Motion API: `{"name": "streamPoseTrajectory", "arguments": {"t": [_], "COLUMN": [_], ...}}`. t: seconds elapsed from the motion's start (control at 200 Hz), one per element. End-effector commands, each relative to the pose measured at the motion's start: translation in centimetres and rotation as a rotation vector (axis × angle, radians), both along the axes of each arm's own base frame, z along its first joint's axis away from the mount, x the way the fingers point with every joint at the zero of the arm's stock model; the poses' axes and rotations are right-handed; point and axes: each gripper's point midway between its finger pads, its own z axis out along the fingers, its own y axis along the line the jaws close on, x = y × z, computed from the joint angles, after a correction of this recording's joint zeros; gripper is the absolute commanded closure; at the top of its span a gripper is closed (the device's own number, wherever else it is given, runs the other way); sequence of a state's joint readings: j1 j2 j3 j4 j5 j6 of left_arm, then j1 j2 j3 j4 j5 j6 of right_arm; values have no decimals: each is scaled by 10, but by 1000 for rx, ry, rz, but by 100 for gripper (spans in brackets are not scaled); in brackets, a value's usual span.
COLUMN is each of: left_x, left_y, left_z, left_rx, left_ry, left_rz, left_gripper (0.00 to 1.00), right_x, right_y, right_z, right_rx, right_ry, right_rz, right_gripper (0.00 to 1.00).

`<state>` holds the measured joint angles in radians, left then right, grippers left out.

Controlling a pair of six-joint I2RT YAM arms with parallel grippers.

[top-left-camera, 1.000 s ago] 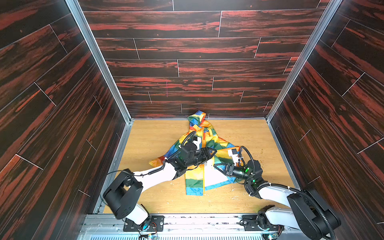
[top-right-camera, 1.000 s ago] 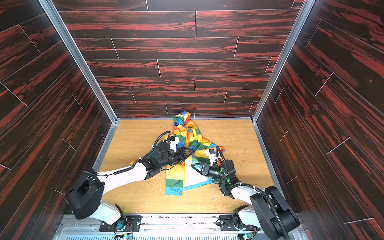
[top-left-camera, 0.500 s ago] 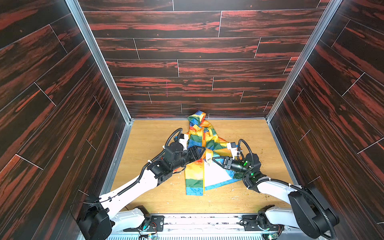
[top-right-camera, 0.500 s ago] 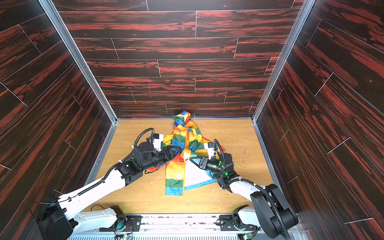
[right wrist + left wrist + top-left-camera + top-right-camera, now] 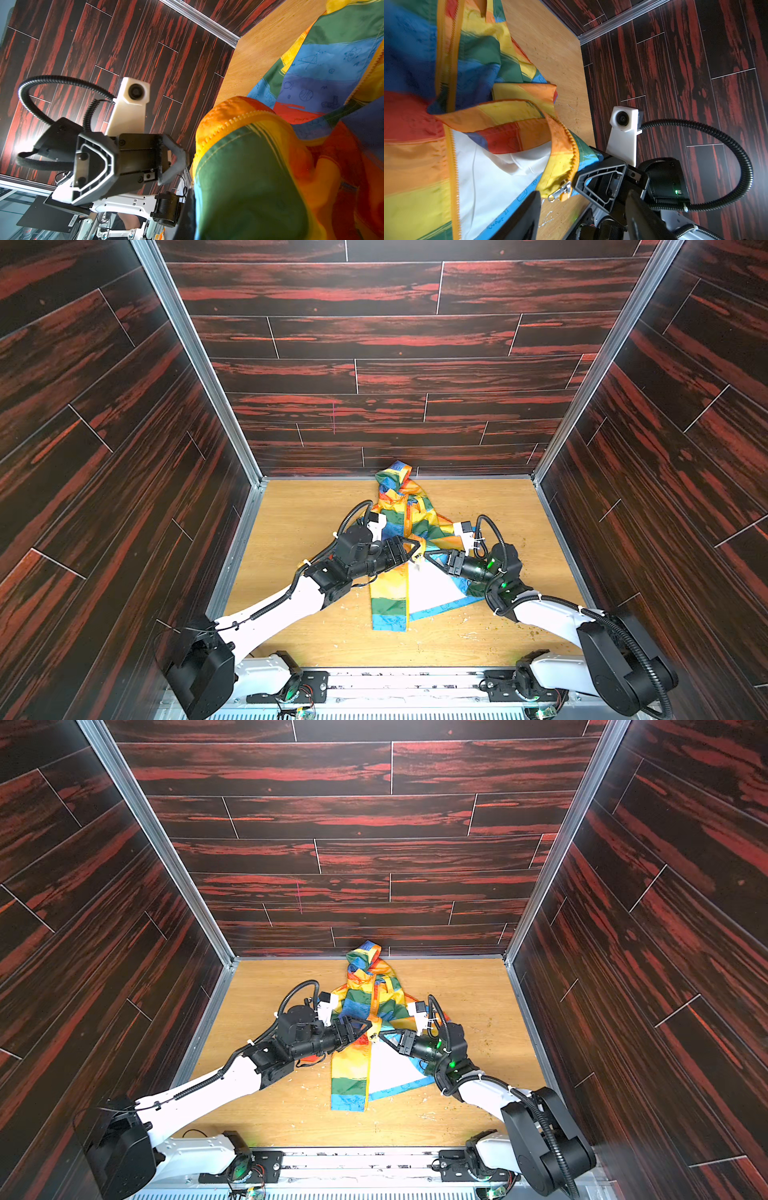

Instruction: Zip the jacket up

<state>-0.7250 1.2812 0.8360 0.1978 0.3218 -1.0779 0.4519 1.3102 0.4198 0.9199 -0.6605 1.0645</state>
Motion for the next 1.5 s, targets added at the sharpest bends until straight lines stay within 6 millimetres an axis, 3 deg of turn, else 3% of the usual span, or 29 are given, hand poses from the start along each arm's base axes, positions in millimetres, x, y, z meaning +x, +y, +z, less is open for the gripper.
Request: {"name": "streamPoseTrajectory", "arguments": {"t": [0.0,0.22,0.711,1.007,1.167,1.353,1.493], "left_x": [-4,-3,0,-5,-14,-25,-25], "left_y": [-7,-11,-22,-19,-27,-45,-39], "left_z": [3,-8,-10,16,32,30,37], "left_rx": [-39,-39,-54,-101,-143,-157,-160], "left_ry": [2,21,28,-6,-13,7,-23], "left_rz": [-31,-34,-53,-63,-106,-164,-141], "left_gripper": [33,33,33,36,38,40,40], "right_x": [6,6,5,11,15,17,16], "right_y": [2,2,2,0,2,5,5], "right_z": [10,9,7,-15,-23,-19,-10], "right_rx": [14,14,17,-33,-32,-13,6], "right_ry": [-21,-18,-10,24,42,35,5], "right_rz": [0,2,6,-25,-29,-16,2], "right_gripper": [100,100,100,100,100,100,100]}}
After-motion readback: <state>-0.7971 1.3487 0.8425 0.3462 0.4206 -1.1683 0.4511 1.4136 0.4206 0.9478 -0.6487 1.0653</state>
